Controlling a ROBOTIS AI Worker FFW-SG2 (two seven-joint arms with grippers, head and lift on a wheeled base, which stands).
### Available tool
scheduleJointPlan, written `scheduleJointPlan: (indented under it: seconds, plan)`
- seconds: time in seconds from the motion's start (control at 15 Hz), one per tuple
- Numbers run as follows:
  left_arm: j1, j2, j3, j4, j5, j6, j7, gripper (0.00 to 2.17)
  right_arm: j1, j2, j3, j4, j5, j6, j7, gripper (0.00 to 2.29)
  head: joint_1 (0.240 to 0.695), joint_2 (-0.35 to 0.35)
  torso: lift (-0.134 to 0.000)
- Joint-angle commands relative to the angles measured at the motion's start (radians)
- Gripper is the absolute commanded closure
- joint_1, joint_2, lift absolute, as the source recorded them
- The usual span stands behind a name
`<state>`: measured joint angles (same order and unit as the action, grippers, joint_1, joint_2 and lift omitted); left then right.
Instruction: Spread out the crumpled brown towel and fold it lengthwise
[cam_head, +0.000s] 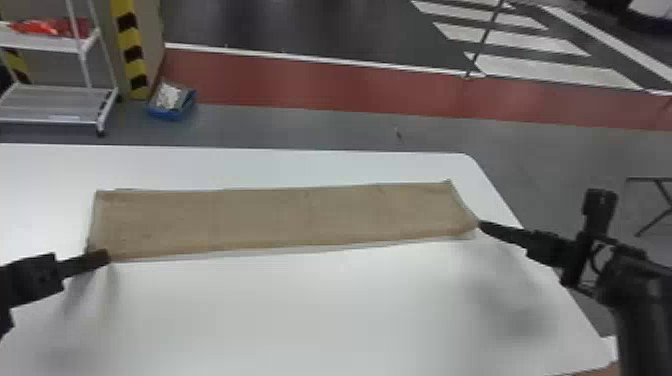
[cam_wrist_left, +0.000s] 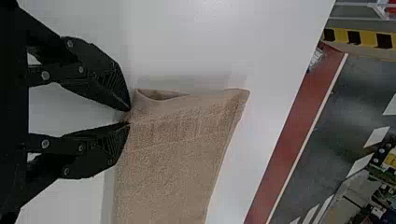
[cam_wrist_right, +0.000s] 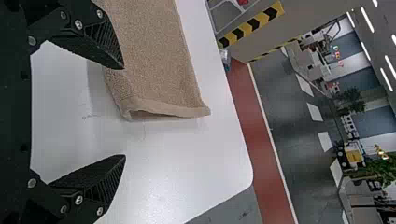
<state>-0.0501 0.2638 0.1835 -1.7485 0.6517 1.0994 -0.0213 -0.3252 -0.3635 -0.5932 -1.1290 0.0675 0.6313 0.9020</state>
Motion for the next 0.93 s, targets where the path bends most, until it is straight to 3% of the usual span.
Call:
scheduleJointPlan:
  seconds: [0.0, 0.27, 0.33, 0.47, 0.87]
  plan:
    - [0.01, 0.0, 0.013, -0.025, 0.013, 0.004, -0.003, 1.71, 0.0, 0.0, 0.0, 0.0, 0.0, -0.003, 0.0, 0.25, 0.695, -0.246, -0.124]
    - [0.01, 0.0, 0.014, -0.025, 0.006, 0.001, -0.009, 1.71, 0.0, 0.006, 0.0, 0.0, 0.0, -0.003, -0.002, 0.25, 0.695, -0.246, -0.124]
    - [0.01, 0.0, 0.013, -0.026, 0.002, 0.001, -0.006, 1.84, 0.0, 0.006, 0.0, 0.0, 0.0, -0.003, -0.002, 0.25, 0.695, -0.245, -0.124]
    - [0.012, 0.0, 0.016, -0.029, 0.0, 0.001, -0.003, 1.89, 0.0, 0.006, 0.0, 0.0, 0.0, -0.003, -0.002, 0.25, 0.695, -0.242, -0.124]
    - [0.085, 0.003, 0.082, -0.152, 0.009, 0.011, 0.004, 1.89, -0.002, 0.001, -0.005, 0.0, 0.0, -0.006, 0.0, 0.24, 0.695, -0.236, -0.124]
